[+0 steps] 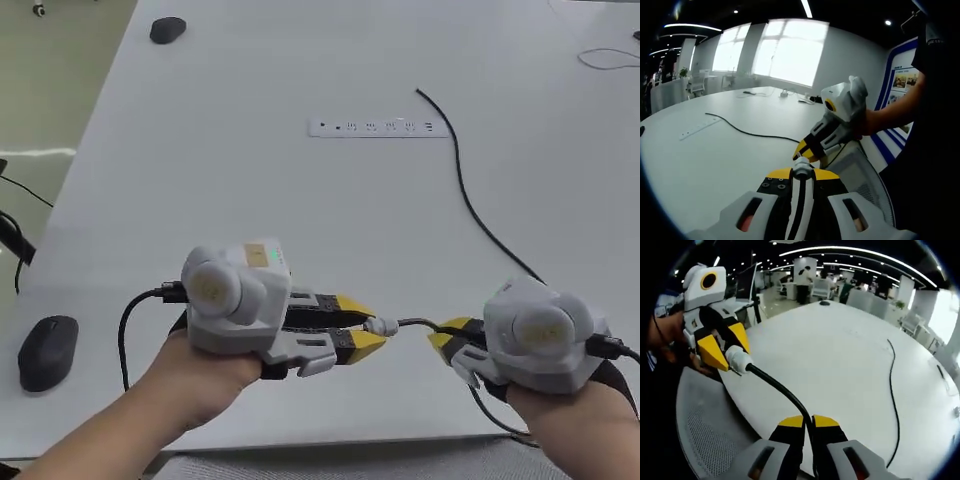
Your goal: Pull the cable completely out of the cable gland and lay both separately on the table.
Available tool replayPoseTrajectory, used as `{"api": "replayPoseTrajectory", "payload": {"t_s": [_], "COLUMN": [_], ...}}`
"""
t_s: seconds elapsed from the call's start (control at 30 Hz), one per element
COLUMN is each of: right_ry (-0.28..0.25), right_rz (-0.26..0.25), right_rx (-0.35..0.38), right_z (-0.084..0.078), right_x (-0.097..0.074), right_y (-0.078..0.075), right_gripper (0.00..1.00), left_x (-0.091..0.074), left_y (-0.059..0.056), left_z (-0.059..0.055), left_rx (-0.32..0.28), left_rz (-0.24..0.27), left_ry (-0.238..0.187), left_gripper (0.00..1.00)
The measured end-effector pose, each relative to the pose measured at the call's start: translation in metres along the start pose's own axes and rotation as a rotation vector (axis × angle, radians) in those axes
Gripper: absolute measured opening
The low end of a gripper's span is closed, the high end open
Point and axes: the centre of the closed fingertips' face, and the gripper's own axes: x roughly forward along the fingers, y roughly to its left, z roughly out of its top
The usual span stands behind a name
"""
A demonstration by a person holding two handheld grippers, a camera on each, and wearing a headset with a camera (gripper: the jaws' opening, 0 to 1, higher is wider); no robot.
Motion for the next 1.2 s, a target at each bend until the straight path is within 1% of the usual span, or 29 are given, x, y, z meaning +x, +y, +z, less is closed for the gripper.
{"api": "replayPoseTrajectory", "payload": {"t_s": [0.03,0.07,0.1,0.13,0.17,0.2,0.27,0.3,0.37,0.4,0.43,0.47,0.53,0.6,0.67,0.8,0.83,0.87,0.97,1.0,1.1,1.2], "right_ry": [0.0,0.013,0.026,0.026,0.029,0.036,0.033,0.035,0.045,0.051,0.051,0.05,0.05,0.045,0.045,0.036,0.028,0.013,0.005,-0.002,-0.015,-0.022], "right_rz": [-0.001,-0.003,-0.004,0.0,-0.002,0.003,0.013,0.018,0.016,0.019,0.034,0.033,0.03,0.023,0.027,0.046,0.042,0.036,0.042,0.044,0.04,0.053], "right_rx": [0.012,0.043,0.092,0.137,0.159,0.2,0.27,0.326,0.344,0.359,0.395,0.4,0.377,0.326,0.302,0.297,0.291,0.277,0.254,0.236,0.198,0.173], "right_z": [-0.002,-0.006,-0.012,-0.015,-0.017,-0.021,-0.024,-0.026,-0.031,-0.032,-0.032,-0.032,-0.031,-0.03,-0.03,-0.03,-0.029,-0.027,-0.026,-0.025,-0.021,-0.02], "right_x": [0.001,0.002,0.004,0.005,0.006,0.007,0.009,0.011,0.014,0.015,0.016,0.016,0.016,0.016,0.015,0.012,0.011,0.009,0.008,0.007,0.004,0.003], "right_y": [-0.001,-0.002,-0.004,-0.005,-0.007,-0.008,-0.01,-0.011,-0.014,-0.014,-0.01,-0.01,-0.008,-0.008,-0.006,-0.003,-0.003,-0.004,-0.003,-0.002,-0.001,0.003], "right_gripper": [0.0,0.0,0.0,0.0,0.0,0.0,0.0,0.0,0.0,0.0,0.0,0.0,0.01,0.01,0.01,0.01,0.02,0.02,0.02,0.02,0.03,0.04], "left_x": [0.0,0.0,0.0,-0.001,-0.001,-0.001,-0.001,-0.002,-0.003,-0.003,-0.003,-0.003,-0.004,-0.005,-0.006,-0.01,-0.01,-0.011,-0.013,-0.014,-0.015,-0.016], "left_y": [0.0,0.001,0.001,0.0,0.0,0.0,-0.001,-0.001,-0.001,-0.001,-0.002,-0.002,-0.002,0.0,0.002,0.002,0.002,0.002,0.005,0.005,0.005,0.006], "left_z": [0.0,-0.001,-0.001,0.0,0.0,0.0,0.0,0.0,0.001,0.001,0.001,0.0,-0.002,-0.003,-0.005,-0.005,-0.005,-0.005,-0.006,-0.006,-0.005,-0.005], "left_rx": [0.001,0.0,-0.002,-0.003,-0.005,-0.006,-0.005,-0.005,-0.008,-0.008,-0.009,-0.008,-0.01,-0.013,-0.023,-0.031,-0.03,-0.028,-0.023,-0.022,-0.028,-0.034], "left_rz": [-0.001,-0.001,-0.003,-0.005,-0.008,-0.009,-0.009,-0.008,-0.007,-0.008,-0.01,-0.01,-0.01,-0.006,-0.002,0.0,-0.001,-0.001,0.001,0.004,0.002,0.004], "left_ry": [0.002,0.003,0.002,0.0,-0.003,-0.003,-0.003,-0.004,-0.009,-0.01,-0.009,-0.005,-0.005,-0.005,-0.004,-0.006,-0.005,-0.002,0.007,0.009,0.003,0.003], "left_gripper": [0.14,0.14,0.14,0.14,0.14,0.14,0.14,0.14,0.14,0.14,0.15,0.15,0.15,0.15,0.15,0.15,0.15,0.15,0.15,0.15,0.15,0.15]}}
